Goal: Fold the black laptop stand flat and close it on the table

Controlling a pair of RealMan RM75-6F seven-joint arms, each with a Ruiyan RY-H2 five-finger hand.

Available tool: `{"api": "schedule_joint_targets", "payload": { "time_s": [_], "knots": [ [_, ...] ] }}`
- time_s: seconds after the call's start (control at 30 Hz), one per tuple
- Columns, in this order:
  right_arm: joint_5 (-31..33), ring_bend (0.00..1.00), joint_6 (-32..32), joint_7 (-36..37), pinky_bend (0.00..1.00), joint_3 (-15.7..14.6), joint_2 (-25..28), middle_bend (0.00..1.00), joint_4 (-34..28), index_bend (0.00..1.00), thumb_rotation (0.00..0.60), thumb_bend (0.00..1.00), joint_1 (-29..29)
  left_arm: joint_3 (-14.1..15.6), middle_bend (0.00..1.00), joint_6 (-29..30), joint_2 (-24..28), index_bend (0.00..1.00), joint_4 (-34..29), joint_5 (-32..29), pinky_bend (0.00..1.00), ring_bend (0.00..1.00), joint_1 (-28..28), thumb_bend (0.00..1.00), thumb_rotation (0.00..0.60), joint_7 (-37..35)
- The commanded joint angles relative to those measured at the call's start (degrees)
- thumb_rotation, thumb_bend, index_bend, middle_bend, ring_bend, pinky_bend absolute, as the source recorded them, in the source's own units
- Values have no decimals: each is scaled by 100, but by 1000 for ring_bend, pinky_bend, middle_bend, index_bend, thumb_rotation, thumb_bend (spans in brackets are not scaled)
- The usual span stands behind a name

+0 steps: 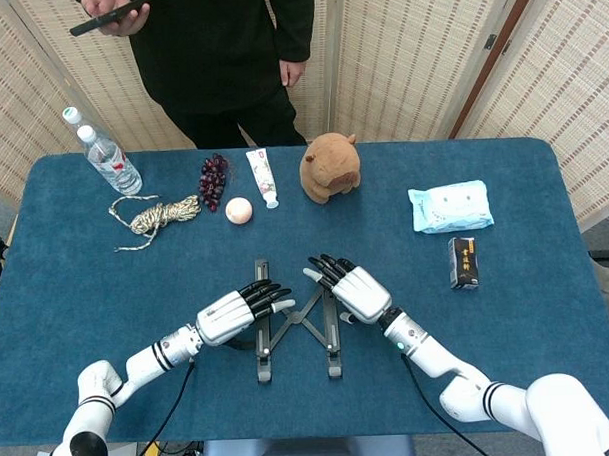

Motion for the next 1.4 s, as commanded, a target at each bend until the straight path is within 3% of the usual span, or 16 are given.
{"api": "schedule_joint_targets", "payload": {
  "time_s": [0.03, 1.4],
  "knots": [
    [-8, 0, 7, 50, 229, 4, -40, 0, 50, 0, 600, 0, 16, -8, 0, -27, -13, 0, -3, -14, 87, 0, 4, 0, 600, -17],
    [-199, 0, 177, 769, 229, 30, -784, 0, 1014, 0, 600, 0, 377, -68, 0, 169, -198, 0, -21, -115, 87, 0, -153, 0, 600, -83]
  ]
}}
